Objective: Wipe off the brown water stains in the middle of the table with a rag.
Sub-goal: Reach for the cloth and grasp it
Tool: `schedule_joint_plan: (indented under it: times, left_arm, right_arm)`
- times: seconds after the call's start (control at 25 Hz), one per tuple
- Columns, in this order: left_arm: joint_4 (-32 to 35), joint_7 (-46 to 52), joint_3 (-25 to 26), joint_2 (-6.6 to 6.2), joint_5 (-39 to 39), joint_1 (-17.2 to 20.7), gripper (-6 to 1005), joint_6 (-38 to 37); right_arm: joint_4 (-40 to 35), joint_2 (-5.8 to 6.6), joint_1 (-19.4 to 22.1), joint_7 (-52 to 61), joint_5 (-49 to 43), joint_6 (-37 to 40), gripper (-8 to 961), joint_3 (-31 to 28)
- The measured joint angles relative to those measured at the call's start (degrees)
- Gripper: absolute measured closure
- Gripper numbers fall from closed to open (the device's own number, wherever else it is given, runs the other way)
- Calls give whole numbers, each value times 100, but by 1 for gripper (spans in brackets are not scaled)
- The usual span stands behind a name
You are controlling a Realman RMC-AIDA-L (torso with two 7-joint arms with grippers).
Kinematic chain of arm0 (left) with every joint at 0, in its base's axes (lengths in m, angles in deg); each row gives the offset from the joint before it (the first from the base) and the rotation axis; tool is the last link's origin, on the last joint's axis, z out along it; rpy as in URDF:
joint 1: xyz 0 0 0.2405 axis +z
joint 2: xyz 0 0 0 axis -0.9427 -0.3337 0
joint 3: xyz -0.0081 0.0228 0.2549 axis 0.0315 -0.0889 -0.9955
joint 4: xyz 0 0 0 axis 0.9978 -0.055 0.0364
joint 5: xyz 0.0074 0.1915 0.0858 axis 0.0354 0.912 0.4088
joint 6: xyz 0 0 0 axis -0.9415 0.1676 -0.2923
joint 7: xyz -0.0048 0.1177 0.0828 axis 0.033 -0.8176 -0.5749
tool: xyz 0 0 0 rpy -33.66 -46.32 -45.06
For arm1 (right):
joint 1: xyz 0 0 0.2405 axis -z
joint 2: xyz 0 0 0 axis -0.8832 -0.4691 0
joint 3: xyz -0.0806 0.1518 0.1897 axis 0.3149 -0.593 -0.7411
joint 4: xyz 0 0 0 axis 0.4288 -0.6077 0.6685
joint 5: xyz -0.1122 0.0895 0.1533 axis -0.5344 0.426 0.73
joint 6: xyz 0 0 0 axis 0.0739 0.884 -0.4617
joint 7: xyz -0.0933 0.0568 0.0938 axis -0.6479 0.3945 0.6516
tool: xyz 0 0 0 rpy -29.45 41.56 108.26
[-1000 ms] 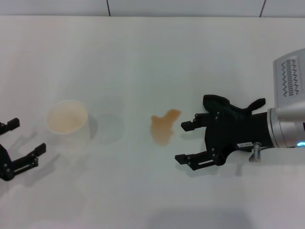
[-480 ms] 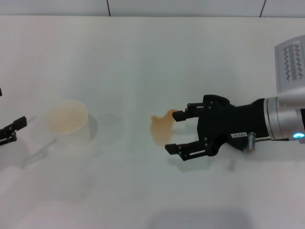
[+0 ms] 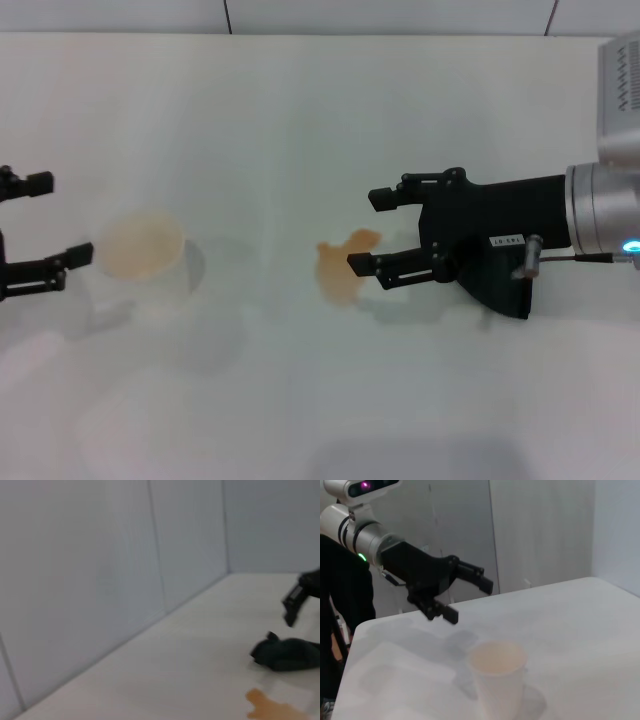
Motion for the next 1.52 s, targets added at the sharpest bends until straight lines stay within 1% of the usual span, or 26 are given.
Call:
schedule_joint_plan:
  times: [0.12,0.16,0.24,0.32,0.36,0.52,0.68,0.84,1.16,1.2,1.24,1.32,1.52]
  left_arm:
    - [-8,17,-5,25,283,-174,105,-146]
    - [-8,17,-5,25,283,-174,105,-146]
    - [148,114,-13,90,510,-292,105,-430]
    - [244,160,-16,113,530,-296,105,-515]
    - [390,226,-18,156,541,-280,106,-604]
    - [706,368,-22,263,546,-240,106,-748]
    - [762,416,-23,302,552,-189,105,-857]
    - [764,425,-39,380,554,-164,106,-897]
    - [769,430,-169,417,610,-180,106,-894]
    - [769,429,-170,417,619,-188,106,-893]
    - [769,424,-170,418,624,-200,106,-890]
    - [770,407,-170,421,632,-226,105,-875]
    - [769,399,-268,424,637,-252,105,-751]
  right_arm:
    - [10,-1,-43,37,-6,-20,141,-46]
    - [5,-3,-54,65,-16,-29,141,-55]
    - [-18,15,-154,279,-126,-33,141,-97]
    - [-30,28,-252,480,-282,12,142,-171]
    - [-51,30,-310,606,-409,51,142,-232]
    - [-225,26,-462,1079,-1010,169,142,-394]
    - [-325,28,-723,1659,-1717,357,142,-556]
    - [-370,28,-964,2202,-2239,664,141,-745]
    - [-440,4,-1447,3109,-3408,1121,141,-780]
    - [-440,4,-1447,3109,-3408,1121,141,-780]
    - [-443,-9,-1510,3237,-3662,1115,141,-723]
    - [-420,-18,-1565,3369,-3866,1080,143,-652]
    - [-321,-27,-1602,3492,-4019,928,147,-523]
